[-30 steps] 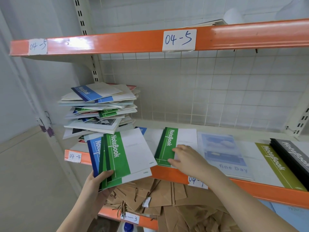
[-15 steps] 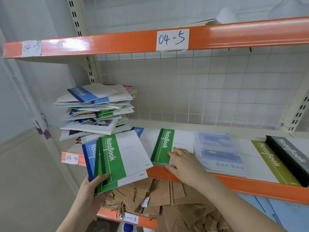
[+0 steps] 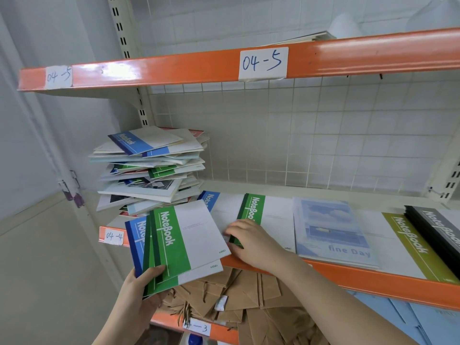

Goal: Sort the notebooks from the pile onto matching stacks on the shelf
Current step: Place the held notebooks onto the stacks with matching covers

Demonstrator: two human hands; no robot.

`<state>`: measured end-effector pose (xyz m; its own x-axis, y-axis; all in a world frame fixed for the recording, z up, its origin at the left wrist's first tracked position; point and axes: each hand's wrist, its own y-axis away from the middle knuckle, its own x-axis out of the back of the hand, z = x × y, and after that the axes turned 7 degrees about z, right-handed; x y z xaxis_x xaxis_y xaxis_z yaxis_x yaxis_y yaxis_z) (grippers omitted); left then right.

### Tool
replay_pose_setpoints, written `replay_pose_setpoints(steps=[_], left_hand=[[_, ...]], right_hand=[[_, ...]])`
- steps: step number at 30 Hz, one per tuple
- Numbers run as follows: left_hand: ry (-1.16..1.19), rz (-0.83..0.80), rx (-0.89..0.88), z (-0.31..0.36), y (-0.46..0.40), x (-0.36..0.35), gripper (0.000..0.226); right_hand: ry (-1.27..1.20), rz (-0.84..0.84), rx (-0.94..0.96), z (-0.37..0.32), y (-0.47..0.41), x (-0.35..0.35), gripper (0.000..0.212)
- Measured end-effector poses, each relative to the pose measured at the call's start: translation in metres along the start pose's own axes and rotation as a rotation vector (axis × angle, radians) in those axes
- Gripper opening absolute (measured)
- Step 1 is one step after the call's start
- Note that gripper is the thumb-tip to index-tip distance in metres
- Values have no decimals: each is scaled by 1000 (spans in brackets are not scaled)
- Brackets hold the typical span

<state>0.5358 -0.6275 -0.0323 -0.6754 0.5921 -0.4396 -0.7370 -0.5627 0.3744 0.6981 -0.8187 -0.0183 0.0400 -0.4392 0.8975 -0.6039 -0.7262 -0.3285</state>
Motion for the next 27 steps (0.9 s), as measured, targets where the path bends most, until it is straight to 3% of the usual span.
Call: replay_pose_setpoints(steps=[7, 11, 17, 20, 22, 24, 27], left_hand=[[-6, 4, 3, 0, 3, -3, 19], [-48, -21, -8, 2, 5, -6, 33], [-94, -85, -15, -1, 14, -15, 40], [-127, -109, 13, -7, 18, -23, 43], [-139, -121, 19, -11, 19, -29, 45], [-141, -139, 17, -15, 21, -37, 40], [-126, -127, 27, -19, 21, -44, 25]], right_hand=[[-84, 22, -16, 6, 0, 0, 25], [-113, 1, -28, 6, 1, 2, 25], [-339, 147, -228, -6, 11, 19, 32], [-390, 89, -269, -14, 17, 23, 39], [-475, 65, -324, -16, 21, 26, 54], [-627, 79, -412, -16, 24, 32, 61], [-602, 207, -472, -5, 27, 41, 46]])
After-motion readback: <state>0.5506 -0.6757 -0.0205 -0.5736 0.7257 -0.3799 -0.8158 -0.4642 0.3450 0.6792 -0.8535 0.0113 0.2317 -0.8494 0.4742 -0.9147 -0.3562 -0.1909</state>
